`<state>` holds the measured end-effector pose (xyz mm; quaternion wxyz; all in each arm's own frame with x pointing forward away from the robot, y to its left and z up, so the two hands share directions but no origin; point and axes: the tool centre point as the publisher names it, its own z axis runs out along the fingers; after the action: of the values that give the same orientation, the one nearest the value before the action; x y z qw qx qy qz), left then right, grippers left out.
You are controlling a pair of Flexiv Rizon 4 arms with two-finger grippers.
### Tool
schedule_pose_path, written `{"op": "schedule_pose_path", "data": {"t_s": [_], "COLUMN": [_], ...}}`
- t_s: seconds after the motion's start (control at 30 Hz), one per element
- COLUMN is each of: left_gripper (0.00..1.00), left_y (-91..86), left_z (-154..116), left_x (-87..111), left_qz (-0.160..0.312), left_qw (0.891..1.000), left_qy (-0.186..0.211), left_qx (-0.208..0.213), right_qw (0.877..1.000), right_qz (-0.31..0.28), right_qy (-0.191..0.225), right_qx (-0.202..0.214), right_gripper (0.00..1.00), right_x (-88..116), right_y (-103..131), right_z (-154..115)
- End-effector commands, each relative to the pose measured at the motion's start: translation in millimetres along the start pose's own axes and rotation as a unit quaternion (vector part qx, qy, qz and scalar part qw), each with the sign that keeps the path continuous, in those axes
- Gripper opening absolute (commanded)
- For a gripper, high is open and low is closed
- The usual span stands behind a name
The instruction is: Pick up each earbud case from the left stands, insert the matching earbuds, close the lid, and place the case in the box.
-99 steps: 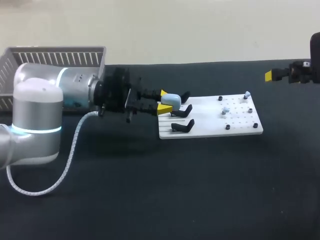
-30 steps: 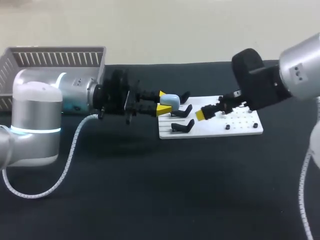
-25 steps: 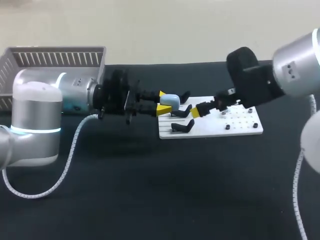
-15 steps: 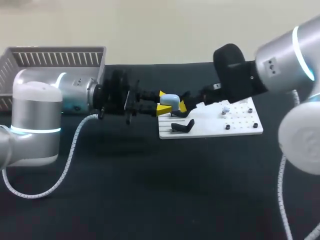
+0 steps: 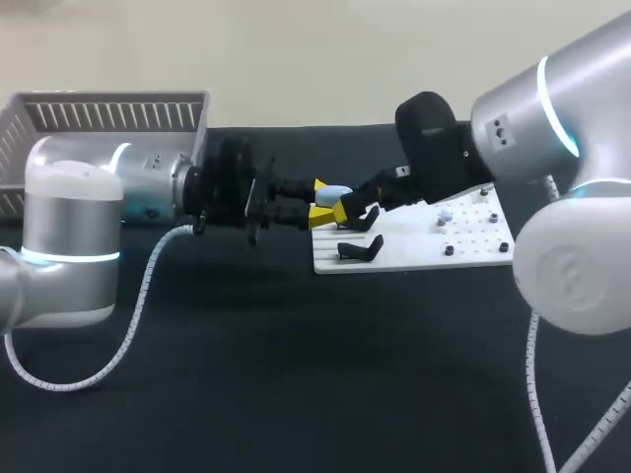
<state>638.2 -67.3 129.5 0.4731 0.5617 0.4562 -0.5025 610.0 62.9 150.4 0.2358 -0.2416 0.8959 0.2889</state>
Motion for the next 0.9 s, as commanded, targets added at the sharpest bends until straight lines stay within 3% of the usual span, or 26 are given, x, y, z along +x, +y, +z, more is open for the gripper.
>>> {"op": "schedule_pose_path", "data": {"t_s": [0.03,0.9], "left_gripper": [0.00,0.00], "left_y": [-1.9,-1.9], "left_z": [0,0], "left_x": [0.5,0.5], "left_qz": [0.002,0.002], "left_qw": [1.000,1.000], "left_qy": [-0.001,-0.001], "left_qx": [-0.003,-0.003], "right_qw": [1.000,0.999], "right_qz": [0.004,0.033], "right_qy": [0.004,0.012], "right_qx": [0.001,0.012], "right_gripper": [1.00,1.00], "right_x": [-4,-13], "right_y": [-2,-21], "right_z": [7,24]}}
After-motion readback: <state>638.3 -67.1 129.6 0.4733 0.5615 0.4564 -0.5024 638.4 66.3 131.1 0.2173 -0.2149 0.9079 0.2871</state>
